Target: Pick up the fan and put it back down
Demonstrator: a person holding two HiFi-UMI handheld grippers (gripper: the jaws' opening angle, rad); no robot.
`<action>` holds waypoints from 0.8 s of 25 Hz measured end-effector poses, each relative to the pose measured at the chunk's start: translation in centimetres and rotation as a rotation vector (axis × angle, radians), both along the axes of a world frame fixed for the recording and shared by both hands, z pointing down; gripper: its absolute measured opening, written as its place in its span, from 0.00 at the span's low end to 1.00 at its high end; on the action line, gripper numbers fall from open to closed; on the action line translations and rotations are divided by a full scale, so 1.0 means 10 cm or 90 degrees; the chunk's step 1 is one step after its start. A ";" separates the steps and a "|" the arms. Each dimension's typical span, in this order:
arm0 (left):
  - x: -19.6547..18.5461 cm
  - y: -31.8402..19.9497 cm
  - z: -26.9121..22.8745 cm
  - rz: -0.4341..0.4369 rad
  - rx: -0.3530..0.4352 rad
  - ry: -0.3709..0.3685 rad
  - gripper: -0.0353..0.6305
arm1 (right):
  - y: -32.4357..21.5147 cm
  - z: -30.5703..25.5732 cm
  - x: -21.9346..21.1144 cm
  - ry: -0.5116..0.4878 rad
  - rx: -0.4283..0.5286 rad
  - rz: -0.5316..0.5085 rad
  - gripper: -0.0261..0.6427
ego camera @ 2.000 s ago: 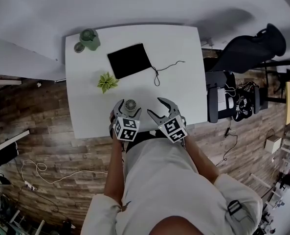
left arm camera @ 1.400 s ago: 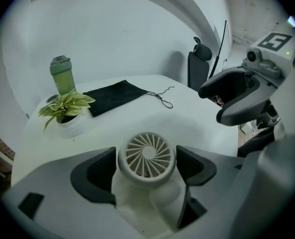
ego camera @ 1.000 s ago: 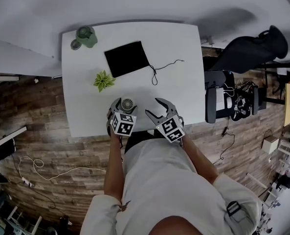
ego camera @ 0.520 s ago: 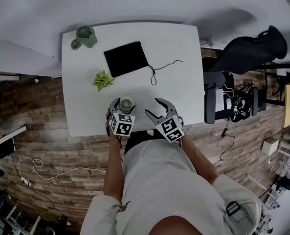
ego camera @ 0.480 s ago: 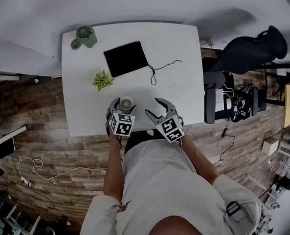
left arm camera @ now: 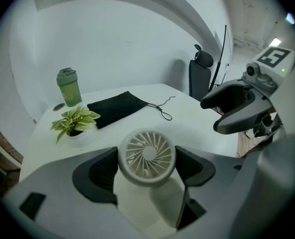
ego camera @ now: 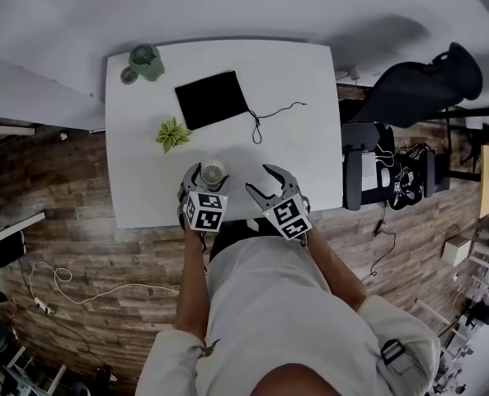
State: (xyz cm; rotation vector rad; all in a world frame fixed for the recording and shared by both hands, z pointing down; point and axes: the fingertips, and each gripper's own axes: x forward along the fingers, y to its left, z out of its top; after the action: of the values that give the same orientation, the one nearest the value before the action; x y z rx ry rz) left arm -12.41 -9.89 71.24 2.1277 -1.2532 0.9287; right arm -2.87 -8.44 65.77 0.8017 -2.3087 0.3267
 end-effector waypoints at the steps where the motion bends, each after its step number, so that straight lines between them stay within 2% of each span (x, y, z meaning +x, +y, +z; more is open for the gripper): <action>1: 0.01 -0.01 -0.03 -0.002 0.006 0.000 0.59 | 0.00 -0.02 0.01 -0.001 0.003 0.001 0.44; 14: 0.04 -0.11 -0.62 -0.031 0.098 0.003 0.59 | -0.14 -0.33 0.10 -0.031 0.050 0.011 0.44; 20: 0.05 -0.17 -1.08 -0.048 0.162 0.031 0.59 | -0.21 -0.69 0.12 -0.057 0.093 0.016 0.44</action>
State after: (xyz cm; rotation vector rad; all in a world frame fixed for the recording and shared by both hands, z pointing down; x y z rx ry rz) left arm -11.86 -11.58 60.42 2.2612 -1.4824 0.7136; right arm -1.67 -10.57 58.92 0.9053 -2.4298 0.2100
